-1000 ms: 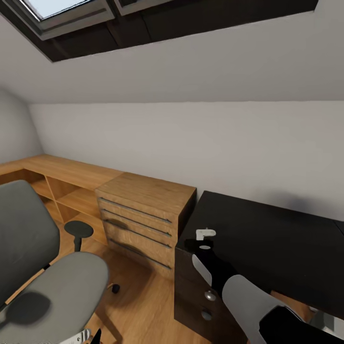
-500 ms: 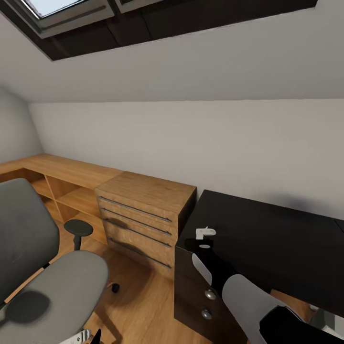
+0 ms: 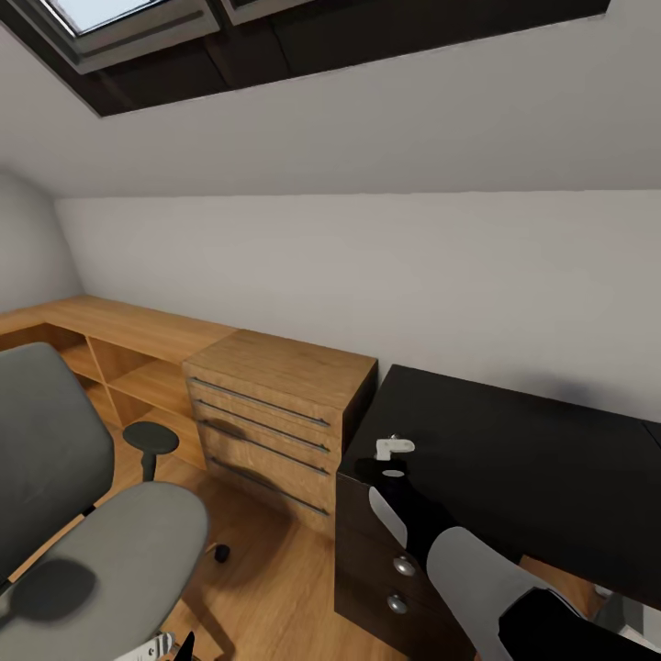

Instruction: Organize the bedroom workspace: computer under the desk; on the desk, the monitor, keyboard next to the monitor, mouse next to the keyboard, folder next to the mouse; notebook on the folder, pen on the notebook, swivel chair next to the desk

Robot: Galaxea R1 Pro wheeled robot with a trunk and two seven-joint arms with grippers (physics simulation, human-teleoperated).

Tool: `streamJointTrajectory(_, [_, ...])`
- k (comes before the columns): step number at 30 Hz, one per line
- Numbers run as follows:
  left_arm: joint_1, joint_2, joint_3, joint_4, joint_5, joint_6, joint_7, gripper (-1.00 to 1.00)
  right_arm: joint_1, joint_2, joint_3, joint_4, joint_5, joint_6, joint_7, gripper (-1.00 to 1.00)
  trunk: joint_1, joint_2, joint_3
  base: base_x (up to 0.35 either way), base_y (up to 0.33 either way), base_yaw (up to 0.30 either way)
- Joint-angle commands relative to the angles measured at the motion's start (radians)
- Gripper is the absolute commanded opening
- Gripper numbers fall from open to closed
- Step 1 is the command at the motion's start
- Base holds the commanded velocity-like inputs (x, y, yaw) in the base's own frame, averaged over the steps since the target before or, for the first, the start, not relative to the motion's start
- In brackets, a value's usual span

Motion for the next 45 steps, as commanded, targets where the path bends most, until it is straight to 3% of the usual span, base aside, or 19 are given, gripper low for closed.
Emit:
streamJointTrajectory(1, [0.000, 0.000, -0.001, -0.002, 0.009, 0.005, 0.004, 1.00, 0.000, -0.001, 0.008, 0.012, -0.010, 0.013, -0.009, -1.00, 0.000, 0.000, -0.001, 0.000, 0.000, 0.000])
streamJointTrajectory(15, [0.000, 0.000, -0.001, -0.002, 0.009, 0.005, 0.004, 1.00, 0.000, 0.001, 0.007, 0.006, -0.011, 0.036, -0.010, -1.00, 0.000, 0.000, -0.001, 0.000, 0.000, 0.000])
streamJointTrajectory(23, [0.000, 0.000, -0.001, -0.002, 0.009, 0.005, 0.004, 1.00, 0.000, 0.001, -0.047, 0.004, -0.011, 0.075, -0.009, -1.00, 0.000, 0.000, -0.001, 0.000, 0.000, 0.000])
streamJointTrajectory(40, [0.000, 0.000, -0.001, -0.001, 0.009, 0.007, 0.004, 1.00, 0.000, 0.001, -0.054, 0.003, -0.013, 0.107, -0.007, -1.00, 0.000, 0.000, -0.001, 0.000, 0.000, 0.000])
streamJointTrajectory(45, [0.000, 0.001, -0.001, 0.000, 0.009, 0.010, 0.004, 1.00, 0.000, 0.001, -0.072, 0.000, -0.013, 0.134, -0.006, -1.00, 0.000, 0.000, -0.001, 0.000, 0.000, 0.000])
